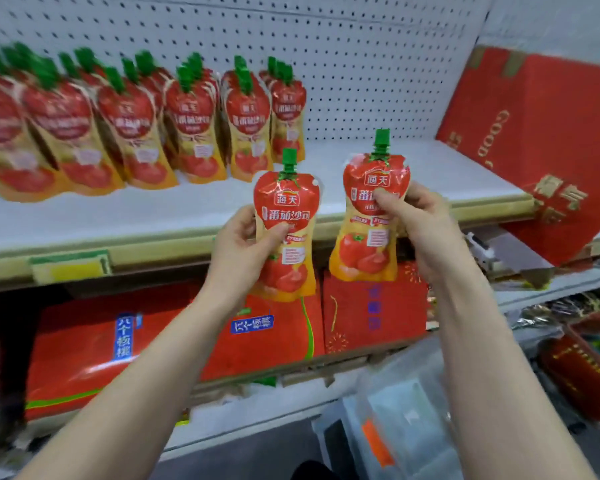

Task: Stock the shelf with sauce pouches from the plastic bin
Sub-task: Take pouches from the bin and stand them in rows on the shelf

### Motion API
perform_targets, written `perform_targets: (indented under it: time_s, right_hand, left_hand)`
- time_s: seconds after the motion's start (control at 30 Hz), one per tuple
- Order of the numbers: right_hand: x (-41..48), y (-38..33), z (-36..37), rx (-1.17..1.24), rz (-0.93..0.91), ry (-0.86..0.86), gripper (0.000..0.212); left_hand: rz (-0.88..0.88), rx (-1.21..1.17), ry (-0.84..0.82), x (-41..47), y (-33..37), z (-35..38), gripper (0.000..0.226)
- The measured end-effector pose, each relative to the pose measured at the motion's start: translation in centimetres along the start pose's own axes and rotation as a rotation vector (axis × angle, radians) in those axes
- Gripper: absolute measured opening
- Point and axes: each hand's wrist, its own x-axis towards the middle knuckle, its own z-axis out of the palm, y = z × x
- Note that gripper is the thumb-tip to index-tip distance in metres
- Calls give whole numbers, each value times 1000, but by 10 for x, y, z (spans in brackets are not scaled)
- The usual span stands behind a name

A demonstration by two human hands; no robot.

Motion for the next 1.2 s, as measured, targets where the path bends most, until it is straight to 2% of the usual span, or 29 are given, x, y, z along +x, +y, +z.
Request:
perform_targets:
  time_s: [0.1,0.23,0.43,0.6,0.73,1.1,1.2]
  right_hand:
    - [46,-30,14,-64,-51,-43,3]
    - [113,-47,31,-103,-59,-87,7]
    - [196,-12,66,-75,51,-179,7]
    - [237,20,86,-84,64,-186,3]
    - [258,30,100,-68,53,-180,22]
    - [284,43,121,-110,21,-156,29]
    - [278,34,112,-210,-34,-58,36]
  left_hand:
    - [85,-18,91,29,21,-18,20]
    - [147,-35,192,73,34,-36,19]
    - [152,-5,308,120,30,-42,21]
    - [116,12,335,140,18,-41,25]
    - [99,2,348,147,11,-39,21]
    - [46,5,341,157,5,-34,32]
    - [27,2,320,159,2,-30,33]
